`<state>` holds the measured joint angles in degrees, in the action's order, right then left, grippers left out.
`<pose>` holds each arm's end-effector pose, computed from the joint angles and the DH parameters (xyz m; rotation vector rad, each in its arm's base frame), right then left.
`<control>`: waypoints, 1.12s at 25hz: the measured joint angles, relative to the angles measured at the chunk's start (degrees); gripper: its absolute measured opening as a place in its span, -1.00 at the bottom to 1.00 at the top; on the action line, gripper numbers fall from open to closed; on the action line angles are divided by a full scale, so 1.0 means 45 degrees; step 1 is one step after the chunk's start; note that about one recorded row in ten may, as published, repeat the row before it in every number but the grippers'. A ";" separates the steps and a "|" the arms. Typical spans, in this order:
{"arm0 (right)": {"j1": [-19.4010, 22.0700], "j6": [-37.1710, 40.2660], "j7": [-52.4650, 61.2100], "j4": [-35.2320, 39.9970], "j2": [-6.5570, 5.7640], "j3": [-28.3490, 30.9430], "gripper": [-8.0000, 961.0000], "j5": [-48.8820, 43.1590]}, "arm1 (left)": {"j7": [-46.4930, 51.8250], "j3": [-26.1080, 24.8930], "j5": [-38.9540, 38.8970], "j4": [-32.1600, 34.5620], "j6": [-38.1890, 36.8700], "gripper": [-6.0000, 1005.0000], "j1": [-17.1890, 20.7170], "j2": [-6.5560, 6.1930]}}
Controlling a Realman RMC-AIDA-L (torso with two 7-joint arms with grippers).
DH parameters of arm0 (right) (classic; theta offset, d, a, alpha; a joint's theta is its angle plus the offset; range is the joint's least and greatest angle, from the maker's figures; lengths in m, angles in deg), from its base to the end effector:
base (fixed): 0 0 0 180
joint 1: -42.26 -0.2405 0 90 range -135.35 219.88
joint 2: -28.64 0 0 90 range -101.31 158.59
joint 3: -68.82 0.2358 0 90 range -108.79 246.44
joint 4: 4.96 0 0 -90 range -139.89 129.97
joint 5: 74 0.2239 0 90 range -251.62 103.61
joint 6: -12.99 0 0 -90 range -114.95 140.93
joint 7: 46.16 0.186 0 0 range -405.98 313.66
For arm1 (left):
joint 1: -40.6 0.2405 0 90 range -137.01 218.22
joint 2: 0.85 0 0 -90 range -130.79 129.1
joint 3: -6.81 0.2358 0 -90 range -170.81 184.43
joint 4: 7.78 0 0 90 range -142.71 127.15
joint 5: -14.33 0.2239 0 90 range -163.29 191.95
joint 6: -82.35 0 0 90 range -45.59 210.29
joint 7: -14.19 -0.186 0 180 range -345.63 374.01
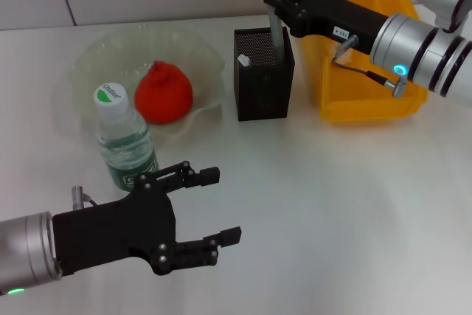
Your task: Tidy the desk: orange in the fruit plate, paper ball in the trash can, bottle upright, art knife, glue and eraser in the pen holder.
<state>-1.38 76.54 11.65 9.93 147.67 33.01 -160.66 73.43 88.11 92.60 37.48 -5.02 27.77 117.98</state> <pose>0.1975 0.4460 -0.0391 -2.2208 0.5885 0.9058 -0.1991 0.2679 -0.0713 -2.8019 -0.1438 -0.9799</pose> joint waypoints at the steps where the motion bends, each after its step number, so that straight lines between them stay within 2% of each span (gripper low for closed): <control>1: -0.0003 -0.0024 0.0000 -0.0004 0.0004 0.0002 -0.70 0.0000 | -0.0001 0.0000 -0.0001 0.0000 -0.0001 0.60 0.0004 0.0000; 18: -0.0154 -0.0526 0.0085 0.0031 0.0014 -0.0148 -0.70 0.0012 | -0.0002 0.0000 -0.0012 -0.0001 -0.0018 0.60 -0.0014 0.0000; 24: -0.0166 -0.0492 0.0089 0.0095 0.0010 -0.0168 -0.36 -0.0038 | -0.0001 0.0000 -0.0014 -0.0001 -0.0026 0.60 -0.0020 0.0000; 28: -0.0127 -0.0435 0.0178 0.0340 -0.0018 -0.0168 -0.01 -0.0064 | -0.0001 -0.0016 -0.0021 -0.0025 -0.0029 0.60 -0.0018 -0.0013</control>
<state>-1.95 74.59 12.45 11.46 147.59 32.26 -160.95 73.43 88.04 92.50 37.37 -5.15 27.68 117.92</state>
